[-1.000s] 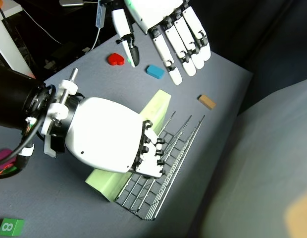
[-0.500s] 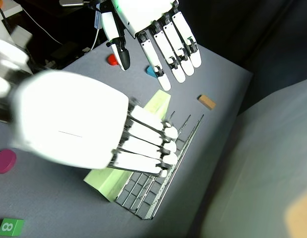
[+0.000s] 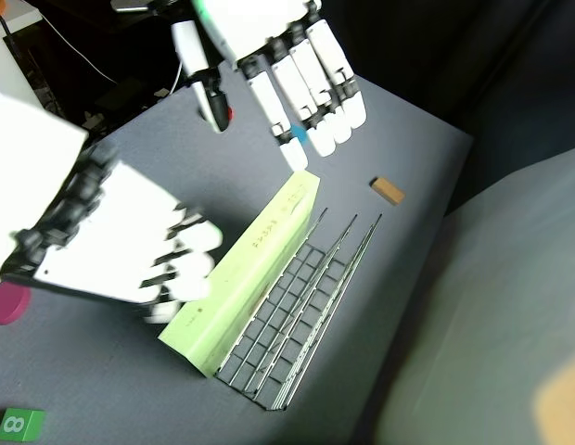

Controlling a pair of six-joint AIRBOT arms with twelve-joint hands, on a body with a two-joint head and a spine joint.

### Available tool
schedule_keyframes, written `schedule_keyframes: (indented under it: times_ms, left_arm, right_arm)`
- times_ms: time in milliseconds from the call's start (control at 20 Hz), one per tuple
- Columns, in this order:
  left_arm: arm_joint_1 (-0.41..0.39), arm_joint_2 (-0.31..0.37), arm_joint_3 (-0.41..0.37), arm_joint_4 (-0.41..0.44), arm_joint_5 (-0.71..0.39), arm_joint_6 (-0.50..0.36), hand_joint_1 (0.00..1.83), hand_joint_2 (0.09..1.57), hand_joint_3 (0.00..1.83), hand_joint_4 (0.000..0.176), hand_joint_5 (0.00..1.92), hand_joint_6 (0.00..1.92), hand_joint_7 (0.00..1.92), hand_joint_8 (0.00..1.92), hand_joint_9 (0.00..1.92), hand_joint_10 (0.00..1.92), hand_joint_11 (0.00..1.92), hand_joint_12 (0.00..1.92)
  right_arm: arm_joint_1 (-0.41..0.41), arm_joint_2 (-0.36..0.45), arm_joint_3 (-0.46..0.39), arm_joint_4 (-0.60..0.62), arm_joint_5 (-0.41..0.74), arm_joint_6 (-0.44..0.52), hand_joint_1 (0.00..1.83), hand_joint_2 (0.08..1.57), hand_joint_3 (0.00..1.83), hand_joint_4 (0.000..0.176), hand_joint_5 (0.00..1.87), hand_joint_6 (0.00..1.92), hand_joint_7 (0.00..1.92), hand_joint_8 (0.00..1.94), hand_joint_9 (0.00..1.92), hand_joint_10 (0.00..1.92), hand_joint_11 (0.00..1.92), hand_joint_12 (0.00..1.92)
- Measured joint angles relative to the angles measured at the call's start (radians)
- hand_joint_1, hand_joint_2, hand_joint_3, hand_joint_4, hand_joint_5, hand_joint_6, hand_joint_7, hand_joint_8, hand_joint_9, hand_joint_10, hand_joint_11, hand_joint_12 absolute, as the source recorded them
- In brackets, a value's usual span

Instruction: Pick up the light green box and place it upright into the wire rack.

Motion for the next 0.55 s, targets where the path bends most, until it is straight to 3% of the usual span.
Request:
schedule_keyframes:
  times_ms: [50,100,150,200,250,350,400,500,550]
  left_arm:
    - [0.000,0.000,0.000,0.006,0.001,-0.001,0.32,1.27,0.00,0.000,0.87,0.18,0.78,0.39,0.65,0.67,0.44,1.06]
    - [0.000,0.000,0.000,0.006,0.002,-0.002,0.29,1.28,0.00,0.000,0.72,0.82,0.68,1.01,0.64,1.20,0.57,1.32]
    - [0.000,0.000,0.000,0.002,0.006,-0.002,0.25,1.30,0.00,0.000,0.58,1.43,0.63,1.54,0.65,1.68,0.66,1.75]
    - [0.000,-0.002,0.002,0.002,0.009,-0.003,0.28,1.31,0.00,0.000,0.55,1.82,0.71,1.84,0.79,1.87,0.84,1.89]
    - [0.000,-0.008,0.003,0.003,0.009,-0.003,0.30,1.33,0.00,0.000,0.67,1.90,0.85,1.91,0.94,1.91,0.99,1.91]
    - [-0.004,-0.013,0.003,0.003,0.008,-0.006,0.37,1.35,0.00,0.000,1.12,1.92,1.27,1.92,1.31,1.92,1.33,1.92]
    - [-0.005,-0.014,0.003,0.003,0.008,-0.009,0.41,1.37,0.00,0.000,1.20,1.92,1.38,1.92,1.43,1.92,1.48,1.92]
    - [-0.005,-0.024,0.003,0.003,0.014,-0.013,0.44,1.42,0.01,0.000,1.21,1.92,1.42,1.92,1.50,1.92,1.58,1.92]
    - [-0.005,-0.024,0.003,0.002,0.014,-0.013,0.48,1.43,0.01,0.000,1.21,1.92,1.42,1.92,1.50,1.92,1.59,1.92]
  right_arm:
    - [0.000,0.018,-0.010,-0.007,-0.002,-0.006,0.78,1.21,0.00,0.000,0.71,1.50,0.74,1.59,0.96,1.90,1.18,1.91]
    - [0.000,0.030,-0.016,-0.013,-0.004,-0.010,0.77,1.22,0.00,0.000,0.69,1.78,0.77,1.87,1.07,1.92,1.33,1.92]
    - [0.000,0.033,-0.016,-0.013,-0.003,-0.009,0.78,1.22,0.00,0.000,0.75,1.89,0.89,1.93,1.14,1.92,1.39,1.92]
    - [0.000,0.032,-0.017,-0.013,0.001,-0.008,0.79,1.23,0.00,0.000,0.85,1.92,1.04,1.94,1.23,1.92,1.47,1.92]
    - [0.000,0.031,-0.018,-0.013,0.012,-0.006,0.77,1.25,0.01,0.000,0.93,1.92,1.12,1.94,1.32,1.92,1.56,1.92]
    - [0.000,0.027,-0.019,-0.013,0.043,-0.006,0.66,1.28,0.01,0.000,1.03,1.92,1.25,1.94,1.51,1.92,1.66,1.92]
    - [-0.006,0.027,-0.021,-0.021,0.065,-0.002,0.61,1.31,0.01,0.000,1.09,1.92,1.34,1.94,1.58,1.92,1.72,1.92]
    - [-0.007,0.027,-0.020,-0.022,0.074,0.006,0.59,1.40,0.01,0.000,1.22,1.92,1.47,1.94,1.66,1.92,1.82,1.92]
    - [-0.007,0.027,-0.020,-0.026,0.081,0.006,0.62,1.43,0.01,0.065,1.25,1.92,1.48,1.94,1.67,1.92,1.83,1.92]
